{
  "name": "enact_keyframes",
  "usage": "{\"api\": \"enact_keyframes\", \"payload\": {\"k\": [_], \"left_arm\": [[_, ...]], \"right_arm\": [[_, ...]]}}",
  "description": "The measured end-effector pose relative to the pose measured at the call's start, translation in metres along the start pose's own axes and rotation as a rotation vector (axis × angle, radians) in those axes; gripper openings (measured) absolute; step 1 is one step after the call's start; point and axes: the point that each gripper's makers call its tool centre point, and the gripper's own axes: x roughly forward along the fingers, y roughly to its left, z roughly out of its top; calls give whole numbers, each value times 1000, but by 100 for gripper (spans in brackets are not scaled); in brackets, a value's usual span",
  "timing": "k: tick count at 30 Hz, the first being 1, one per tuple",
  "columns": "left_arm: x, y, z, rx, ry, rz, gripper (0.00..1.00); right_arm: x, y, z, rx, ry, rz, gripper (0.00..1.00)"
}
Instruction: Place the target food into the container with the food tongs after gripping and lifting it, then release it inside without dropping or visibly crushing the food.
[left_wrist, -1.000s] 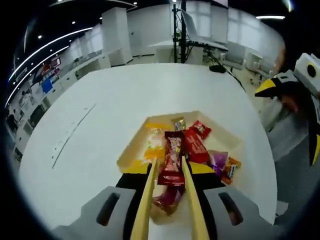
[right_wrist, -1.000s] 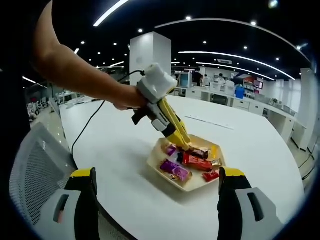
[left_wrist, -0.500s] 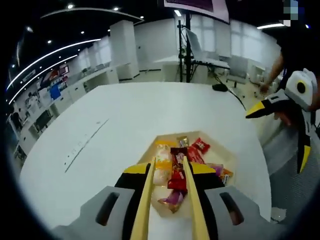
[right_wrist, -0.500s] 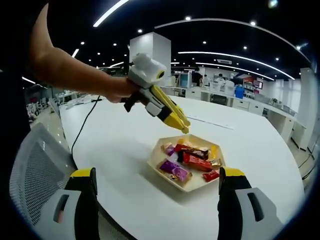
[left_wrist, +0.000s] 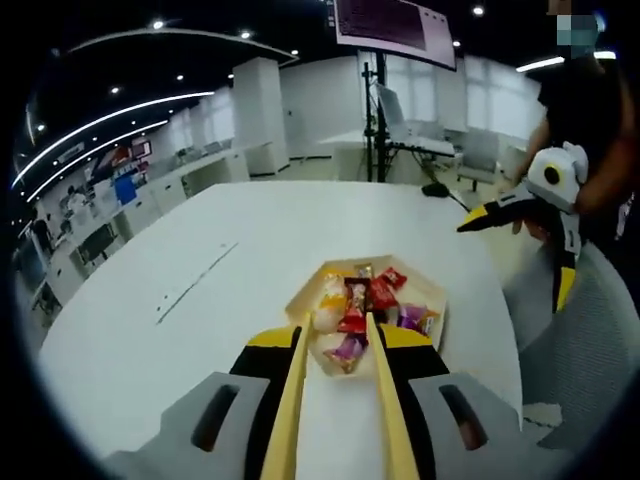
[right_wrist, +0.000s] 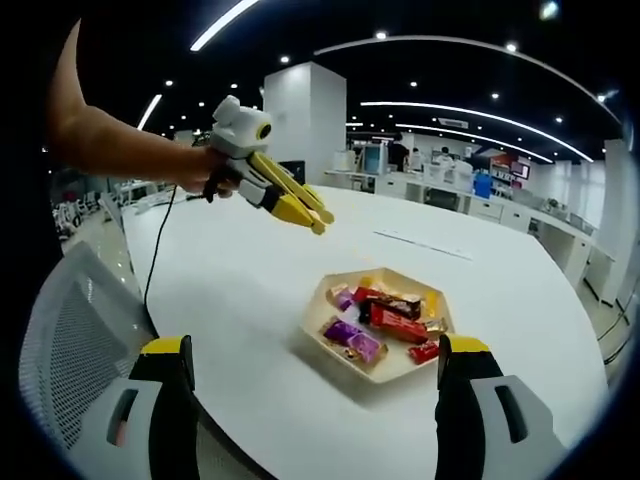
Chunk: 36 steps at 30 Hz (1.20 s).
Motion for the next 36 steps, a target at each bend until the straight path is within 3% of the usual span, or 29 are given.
{"api": "enact_keyframes", "payload": {"k": [7,13,21,30,36], "left_arm": [[-35,5,2,-17,-53,42,26],[-57,-11,-1,-44,-88,4,26],[-79,-25,2,-50,-128,18,26],[-86,-62,17,-38,-197,-15,26],[-84,-70,22,-38,-210,-40,26]], "right_arm": [[0,0,-1,-1,0,2,100],[0,2,-1,-8,3,10,100],[0,2,-2,-7,6,12,100],[0,3,-2,-5,7,17,100],[0,5,-3,-11,12,23,100]]}}
